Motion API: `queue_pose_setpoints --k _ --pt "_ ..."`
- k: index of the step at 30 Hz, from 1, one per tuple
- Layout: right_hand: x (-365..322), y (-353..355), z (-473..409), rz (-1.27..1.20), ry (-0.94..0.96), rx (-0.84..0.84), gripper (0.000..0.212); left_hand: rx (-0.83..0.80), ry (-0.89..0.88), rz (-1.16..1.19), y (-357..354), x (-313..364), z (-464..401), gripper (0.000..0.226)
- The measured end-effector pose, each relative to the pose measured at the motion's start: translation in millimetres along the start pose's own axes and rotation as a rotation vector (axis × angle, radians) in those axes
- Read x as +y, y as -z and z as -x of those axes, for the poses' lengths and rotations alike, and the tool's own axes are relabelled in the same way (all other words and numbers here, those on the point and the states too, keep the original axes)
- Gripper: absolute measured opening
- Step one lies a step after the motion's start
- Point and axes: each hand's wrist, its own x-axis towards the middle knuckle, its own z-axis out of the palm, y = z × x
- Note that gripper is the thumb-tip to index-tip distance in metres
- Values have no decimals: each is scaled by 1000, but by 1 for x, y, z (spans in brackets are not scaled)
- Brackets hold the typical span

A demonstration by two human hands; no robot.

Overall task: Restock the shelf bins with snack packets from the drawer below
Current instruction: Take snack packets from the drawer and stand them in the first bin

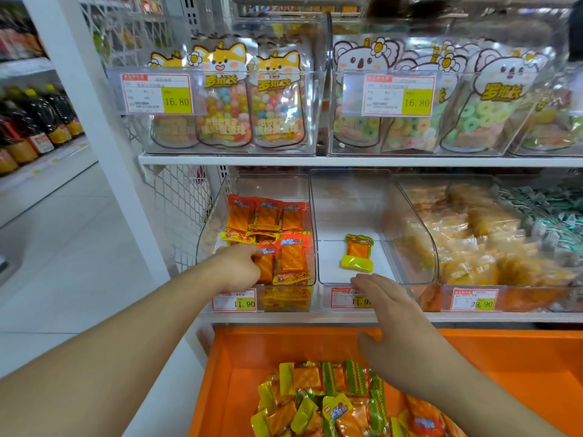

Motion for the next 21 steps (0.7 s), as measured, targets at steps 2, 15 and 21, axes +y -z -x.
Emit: queue_pose_setpoints --k 2,15,21 --pt "1 0 0 3 4 -1 83 18 -18 -12 -3 -1 -1 63" --pt "4 11 11 -9 80 48 76 363 -305 -48 -35 -6 75 50" --pt "21 1 37 -63 32 82 56 458 -438 213 -98 4 140 33"
